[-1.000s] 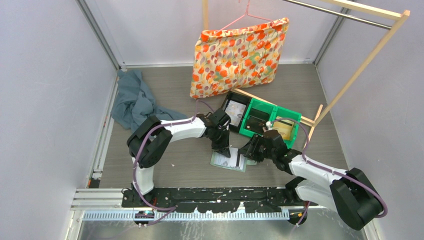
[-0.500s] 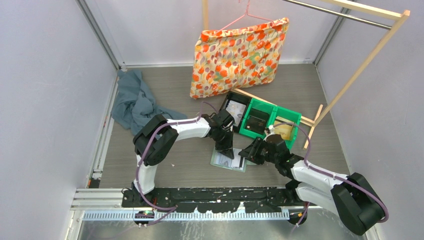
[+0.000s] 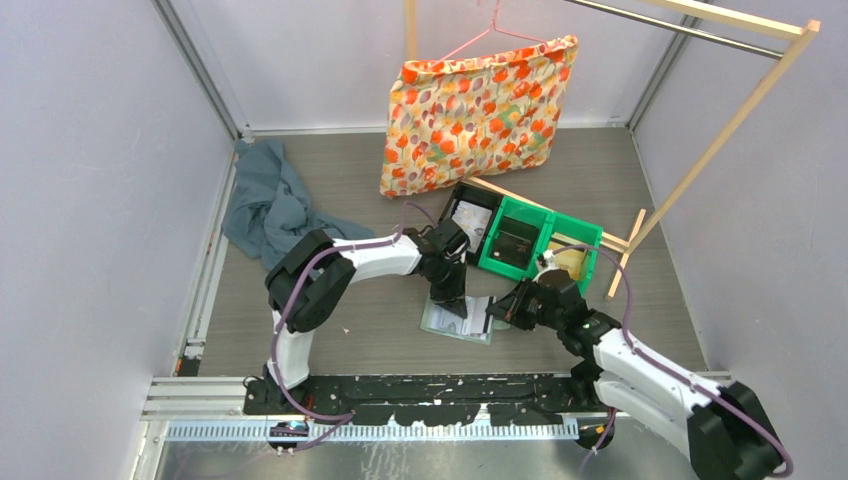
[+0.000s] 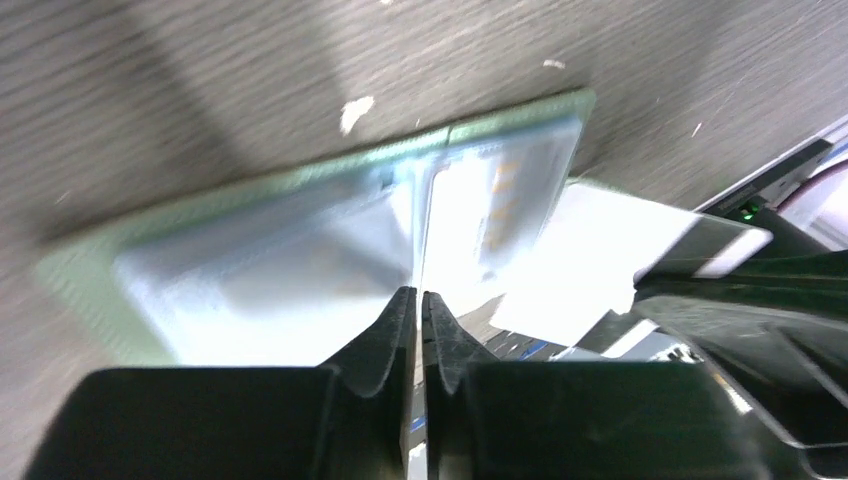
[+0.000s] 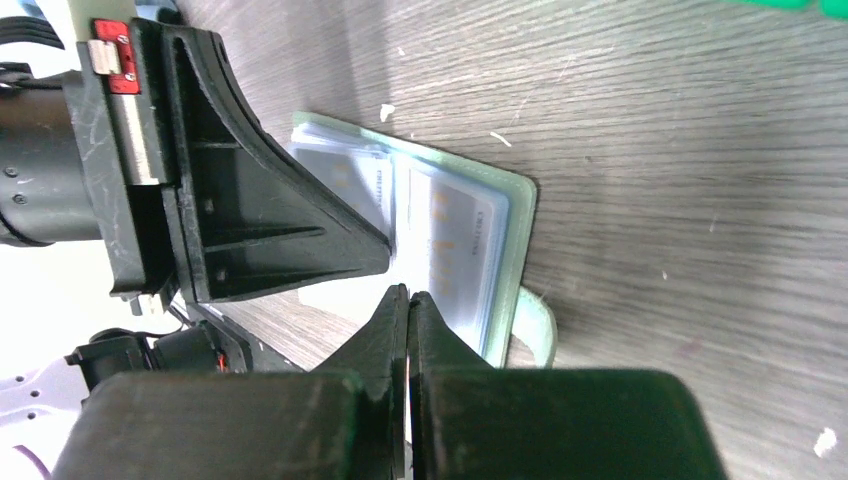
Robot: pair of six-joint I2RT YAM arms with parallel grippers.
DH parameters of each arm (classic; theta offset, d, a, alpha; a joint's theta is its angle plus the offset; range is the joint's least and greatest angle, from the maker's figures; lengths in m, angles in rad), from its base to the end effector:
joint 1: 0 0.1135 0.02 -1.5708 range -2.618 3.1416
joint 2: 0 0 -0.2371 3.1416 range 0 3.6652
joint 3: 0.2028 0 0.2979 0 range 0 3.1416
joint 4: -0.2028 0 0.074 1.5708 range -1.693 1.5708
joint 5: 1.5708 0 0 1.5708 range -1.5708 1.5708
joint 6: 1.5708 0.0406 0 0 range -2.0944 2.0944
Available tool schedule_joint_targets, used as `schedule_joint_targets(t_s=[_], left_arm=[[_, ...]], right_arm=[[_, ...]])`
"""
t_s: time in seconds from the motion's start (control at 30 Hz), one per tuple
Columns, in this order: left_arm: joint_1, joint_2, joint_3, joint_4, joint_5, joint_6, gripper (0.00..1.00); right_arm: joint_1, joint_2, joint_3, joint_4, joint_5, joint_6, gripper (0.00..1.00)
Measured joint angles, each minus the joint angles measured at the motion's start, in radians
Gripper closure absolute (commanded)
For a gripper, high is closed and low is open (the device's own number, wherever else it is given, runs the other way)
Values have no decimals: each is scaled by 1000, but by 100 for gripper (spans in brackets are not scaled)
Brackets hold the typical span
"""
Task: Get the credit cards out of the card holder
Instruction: Remove the credit card from the card holder, then place the credit card in the storage box.
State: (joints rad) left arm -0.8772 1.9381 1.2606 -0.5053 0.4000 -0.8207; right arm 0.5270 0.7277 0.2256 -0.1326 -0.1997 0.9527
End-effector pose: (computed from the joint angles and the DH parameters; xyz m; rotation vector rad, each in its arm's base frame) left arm 0.2514 -0.3271 0.0955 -0.2029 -2.9760 0.8388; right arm 0.1854 0.1172 0.1159 0.3868 2.3628 0.9919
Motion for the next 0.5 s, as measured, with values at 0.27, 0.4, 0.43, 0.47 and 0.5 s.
schedule_joint_targets(t_s=[0.27, 0.4, 0.43, 0.47, 0.5], left_arm=[[13, -214, 35, -161, -164, 30, 80], [74, -338, 36, -195, -171, 47, 79], [98, -362, 37, -207, -180, 50, 79], [129, -388, 36, -224, -192, 54, 79], [153, -409, 36, -237, -203, 58, 78]], right_arm=[[0, -114, 196, -264, 53, -122, 99], [0, -36, 395, -390, 145, -228, 99], [0, 4, 457, -418, 166, -259, 99], [0, 50, 522, -439, 183, -291, 99], [0, 92, 581, -457, 197, -320, 99]])
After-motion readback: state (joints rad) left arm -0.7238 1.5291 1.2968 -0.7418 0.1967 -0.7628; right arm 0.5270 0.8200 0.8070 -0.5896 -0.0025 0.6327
